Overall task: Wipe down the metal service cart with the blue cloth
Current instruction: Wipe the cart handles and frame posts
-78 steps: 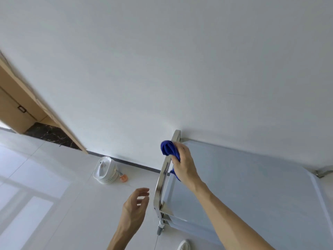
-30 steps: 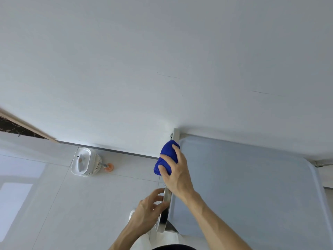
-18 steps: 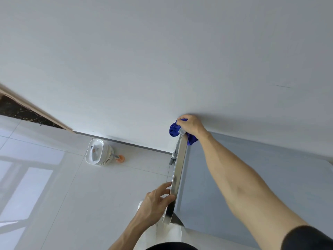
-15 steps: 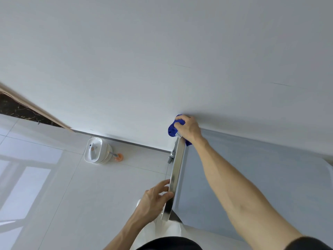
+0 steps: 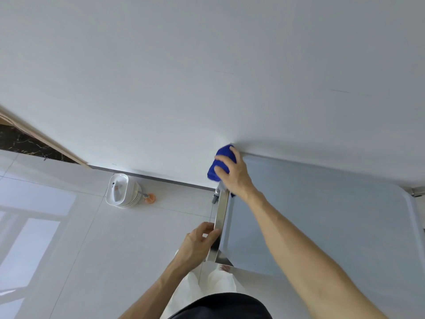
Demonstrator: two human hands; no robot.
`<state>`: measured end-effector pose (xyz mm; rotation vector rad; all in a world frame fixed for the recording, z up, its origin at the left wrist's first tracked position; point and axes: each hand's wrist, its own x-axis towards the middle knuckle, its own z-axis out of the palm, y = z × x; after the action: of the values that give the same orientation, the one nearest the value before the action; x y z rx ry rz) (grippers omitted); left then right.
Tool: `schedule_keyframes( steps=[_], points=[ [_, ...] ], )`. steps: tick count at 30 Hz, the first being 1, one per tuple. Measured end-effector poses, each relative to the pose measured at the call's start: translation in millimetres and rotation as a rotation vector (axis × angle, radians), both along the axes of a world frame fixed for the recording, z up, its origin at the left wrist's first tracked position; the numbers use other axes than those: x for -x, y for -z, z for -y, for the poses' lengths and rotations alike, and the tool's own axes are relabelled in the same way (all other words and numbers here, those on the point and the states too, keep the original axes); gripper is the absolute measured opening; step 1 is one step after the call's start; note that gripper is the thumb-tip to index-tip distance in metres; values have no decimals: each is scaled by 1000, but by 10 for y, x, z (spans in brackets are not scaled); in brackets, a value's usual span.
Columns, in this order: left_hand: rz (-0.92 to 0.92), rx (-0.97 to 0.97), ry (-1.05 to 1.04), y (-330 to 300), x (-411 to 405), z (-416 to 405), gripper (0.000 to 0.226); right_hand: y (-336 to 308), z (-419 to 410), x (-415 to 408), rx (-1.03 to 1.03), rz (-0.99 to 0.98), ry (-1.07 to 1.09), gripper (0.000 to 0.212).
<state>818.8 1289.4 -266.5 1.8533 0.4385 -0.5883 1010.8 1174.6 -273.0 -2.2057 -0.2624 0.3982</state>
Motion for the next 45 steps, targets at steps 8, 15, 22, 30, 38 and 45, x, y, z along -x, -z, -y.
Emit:
schedule_keyframes(
  steps=[8,15,22,30,38,45],
  points=[
    [37,-54,-97,132,473,85,18,31,-57,-174,20,0,45,35],
    [84,8,-141,295,565,82,14,120,104,975,-11,131,-53,34],
    [93,38,-44,470,717,-21,16,144,86,1673,44,168,-58,37],
    [273,38,8,743,754,-97,27,148,-90,1170,163,160,45,37],
    [406,5,5,1338,962,-8,31,253,-43,1197,77,257,69,33],
    [695,-41,2,1792,967,14,31,482,-8,1437,-59,456,114,32]
  ],
)
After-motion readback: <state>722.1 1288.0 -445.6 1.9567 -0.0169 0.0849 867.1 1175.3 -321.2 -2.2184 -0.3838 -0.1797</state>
